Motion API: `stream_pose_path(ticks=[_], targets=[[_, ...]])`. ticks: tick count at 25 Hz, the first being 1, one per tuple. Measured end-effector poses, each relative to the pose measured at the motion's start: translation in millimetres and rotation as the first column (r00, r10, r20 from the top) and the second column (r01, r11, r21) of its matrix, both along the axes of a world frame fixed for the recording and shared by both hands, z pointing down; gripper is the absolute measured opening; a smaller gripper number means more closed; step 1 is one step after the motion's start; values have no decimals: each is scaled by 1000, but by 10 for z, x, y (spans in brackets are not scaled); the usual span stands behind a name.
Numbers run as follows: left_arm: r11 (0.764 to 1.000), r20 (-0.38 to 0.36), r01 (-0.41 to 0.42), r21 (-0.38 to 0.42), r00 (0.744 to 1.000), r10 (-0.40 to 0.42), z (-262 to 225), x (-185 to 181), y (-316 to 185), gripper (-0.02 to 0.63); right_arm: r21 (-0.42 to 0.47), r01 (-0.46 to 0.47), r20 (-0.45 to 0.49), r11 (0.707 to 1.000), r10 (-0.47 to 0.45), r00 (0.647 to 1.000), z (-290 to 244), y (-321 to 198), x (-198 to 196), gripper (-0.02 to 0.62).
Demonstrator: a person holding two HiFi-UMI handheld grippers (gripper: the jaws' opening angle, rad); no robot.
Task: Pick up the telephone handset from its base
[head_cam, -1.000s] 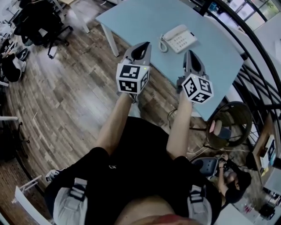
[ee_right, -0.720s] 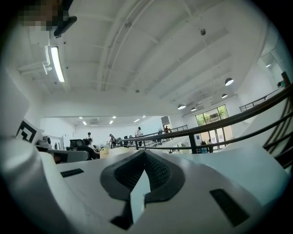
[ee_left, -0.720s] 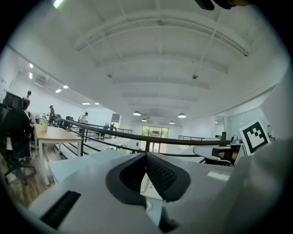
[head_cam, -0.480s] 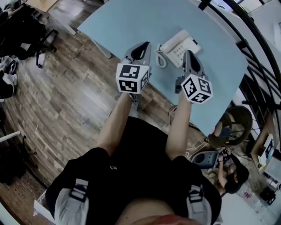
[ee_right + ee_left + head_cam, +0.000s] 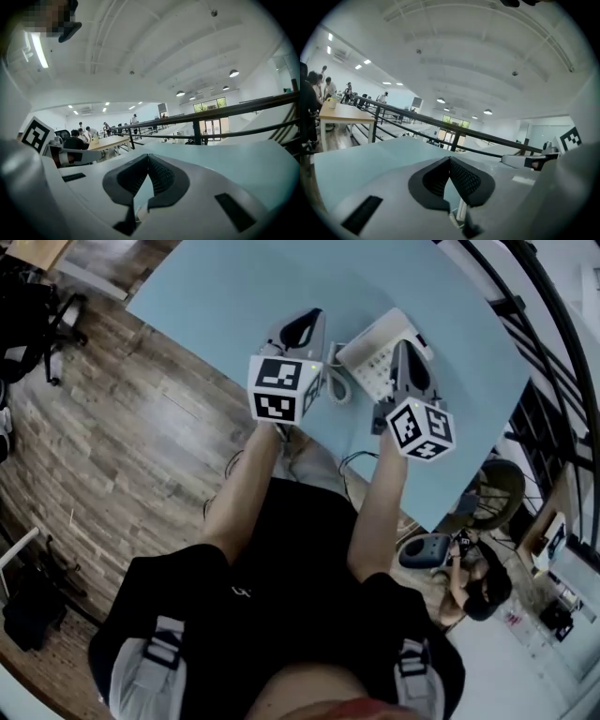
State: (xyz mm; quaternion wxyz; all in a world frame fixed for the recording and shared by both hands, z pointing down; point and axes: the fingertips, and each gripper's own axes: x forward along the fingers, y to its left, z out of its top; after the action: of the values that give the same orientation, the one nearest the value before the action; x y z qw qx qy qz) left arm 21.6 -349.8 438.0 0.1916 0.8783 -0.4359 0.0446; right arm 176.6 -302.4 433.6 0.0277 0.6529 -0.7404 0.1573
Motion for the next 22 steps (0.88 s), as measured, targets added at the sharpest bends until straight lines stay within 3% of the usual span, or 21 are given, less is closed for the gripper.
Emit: stream_pose_path(ticks=[4, 8, 9, 11, 18, 22], targets=[[996, 19, -82, -45, 996, 83, 249, 387, -68, 0, -87, -60, 41, 994, 63, 997, 380, -66, 380, -3], [990, 47, -108, -90, 993, 113, 494, 603, -153, 0, -149, -32, 95, 988, 47, 994, 694, -189, 459, -2], [988, 54, -113, -104, 991, 119, 555, 641, -153, 0, -172, -19, 106, 985, 37, 994, 790, -200, 450, 8], [984, 63, -119, -129, 990, 128, 673, 693, -151, 0, -212, 9, 128, 977, 18, 992, 968, -216, 422, 111], [977, 53, -123, -175, 990, 134, 899, 819, -203, 0, -324, 60, 235, 944, 19, 972, 1449, -276, 342, 176], [972, 53, -119, -201, 990, 132, 1027, 838, -168, 0, -373, 91, 353, 924, 51, 934, 1656, -316, 271, 201]])
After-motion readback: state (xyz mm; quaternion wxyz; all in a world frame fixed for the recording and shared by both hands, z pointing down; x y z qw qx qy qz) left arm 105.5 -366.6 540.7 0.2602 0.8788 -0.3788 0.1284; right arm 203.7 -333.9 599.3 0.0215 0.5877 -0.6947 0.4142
